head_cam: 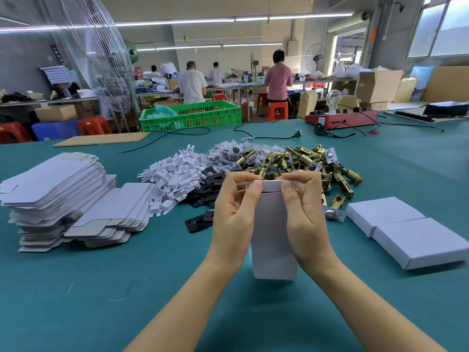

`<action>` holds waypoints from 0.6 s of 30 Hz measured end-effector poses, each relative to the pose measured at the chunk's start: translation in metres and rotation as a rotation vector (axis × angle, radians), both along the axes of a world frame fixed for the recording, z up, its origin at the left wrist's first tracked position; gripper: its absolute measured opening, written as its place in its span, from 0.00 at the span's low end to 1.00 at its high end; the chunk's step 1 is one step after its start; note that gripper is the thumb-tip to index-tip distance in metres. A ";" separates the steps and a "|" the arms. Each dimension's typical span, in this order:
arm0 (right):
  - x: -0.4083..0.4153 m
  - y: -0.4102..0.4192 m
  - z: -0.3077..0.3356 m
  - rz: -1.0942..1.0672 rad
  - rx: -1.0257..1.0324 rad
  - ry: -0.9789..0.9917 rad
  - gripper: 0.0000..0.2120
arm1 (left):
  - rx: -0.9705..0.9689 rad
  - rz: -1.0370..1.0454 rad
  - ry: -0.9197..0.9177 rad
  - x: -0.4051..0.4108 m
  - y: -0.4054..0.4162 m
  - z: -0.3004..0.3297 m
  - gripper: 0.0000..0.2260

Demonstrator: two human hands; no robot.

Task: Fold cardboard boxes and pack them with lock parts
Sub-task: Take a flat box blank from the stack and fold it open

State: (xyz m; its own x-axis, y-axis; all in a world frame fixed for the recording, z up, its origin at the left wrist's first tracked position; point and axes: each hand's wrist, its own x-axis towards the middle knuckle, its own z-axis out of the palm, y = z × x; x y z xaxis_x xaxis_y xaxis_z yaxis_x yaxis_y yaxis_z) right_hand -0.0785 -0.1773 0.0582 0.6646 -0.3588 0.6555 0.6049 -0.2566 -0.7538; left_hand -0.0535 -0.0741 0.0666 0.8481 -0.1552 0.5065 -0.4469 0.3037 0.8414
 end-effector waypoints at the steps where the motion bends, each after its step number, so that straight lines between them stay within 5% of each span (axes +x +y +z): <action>1: 0.000 0.000 0.000 0.004 0.005 0.006 0.04 | -0.005 -0.017 0.001 0.000 0.000 0.000 0.05; 14: -0.003 -0.009 0.006 0.051 0.046 0.012 0.03 | 0.039 -0.080 -0.074 0.000 -0.001 -0.007 0.02; 18: -0.002 -0.010 0.006 0.076 0.035 0.014 0.03 | 0.160 -0.041 -0.139 -0.001 -0.003 -0.016 0.09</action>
